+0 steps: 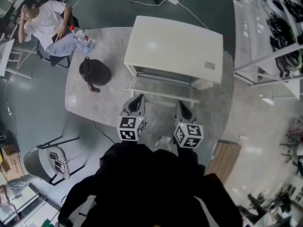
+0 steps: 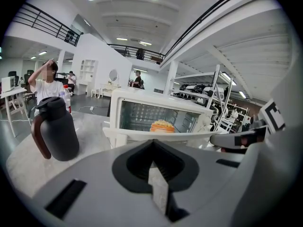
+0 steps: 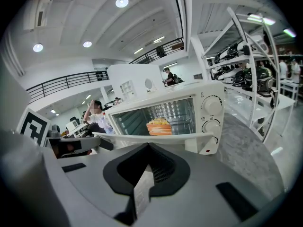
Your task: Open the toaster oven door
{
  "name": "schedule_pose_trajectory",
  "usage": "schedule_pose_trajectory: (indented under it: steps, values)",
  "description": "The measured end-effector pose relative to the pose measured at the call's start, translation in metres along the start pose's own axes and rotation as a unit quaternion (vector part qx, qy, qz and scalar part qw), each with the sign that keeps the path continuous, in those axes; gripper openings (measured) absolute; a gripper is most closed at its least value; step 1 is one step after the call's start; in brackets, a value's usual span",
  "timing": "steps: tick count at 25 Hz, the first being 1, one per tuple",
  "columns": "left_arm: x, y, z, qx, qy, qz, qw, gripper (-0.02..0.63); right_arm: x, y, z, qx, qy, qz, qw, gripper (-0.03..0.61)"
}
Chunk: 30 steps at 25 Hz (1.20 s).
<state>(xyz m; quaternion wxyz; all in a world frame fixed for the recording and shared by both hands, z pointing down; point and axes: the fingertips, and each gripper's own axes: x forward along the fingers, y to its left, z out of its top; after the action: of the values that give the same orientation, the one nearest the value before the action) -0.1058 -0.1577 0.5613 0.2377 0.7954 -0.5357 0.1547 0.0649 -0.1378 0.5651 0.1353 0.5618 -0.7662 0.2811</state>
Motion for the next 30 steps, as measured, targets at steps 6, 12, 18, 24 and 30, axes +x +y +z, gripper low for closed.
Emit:
schedule_pose_trajectory:
  steps: [6, 12, 18, 24, 30]
  values:
    - [-0.002, 0.0, -0.007, -0.004, 0.006, 0.002, 1.0, 0.003, -0.002, 0.0, -0.008, 0.006, 0.01, 0.002, 1.0, 0.003]
    - [-0.004, 0.0, -0.014, -0.009, 0.011, 0.003, 0.9999, 0.003, -0.003, 0.0, -0.015, 0.006, 0.016, 0.005, 1.0, 0.003]
    - [-0.006, -0.001, -0.02, -0.017, 0.014, 0.008, 0.9997, 0.003, -0.006, -0.001, -0.024, 0.005, 0.023, 0.007, 1.0, 0.003]
    - [-0.01, 0.0, -0.028, -0.021, 0.017, 0.01, 0.9996, 0.003, -0.008, 0.0, -0.029, 0.005, 0.029, 0.008, 1.0, 0.003]
    - [-0.013, 0.0, -0.035, -0.028, 0.021, 0.014, 0.9993, 0.003, -0.01, 0.0, -0.037, 0.007, 0.037, 0.012, 0.999, 0.003]
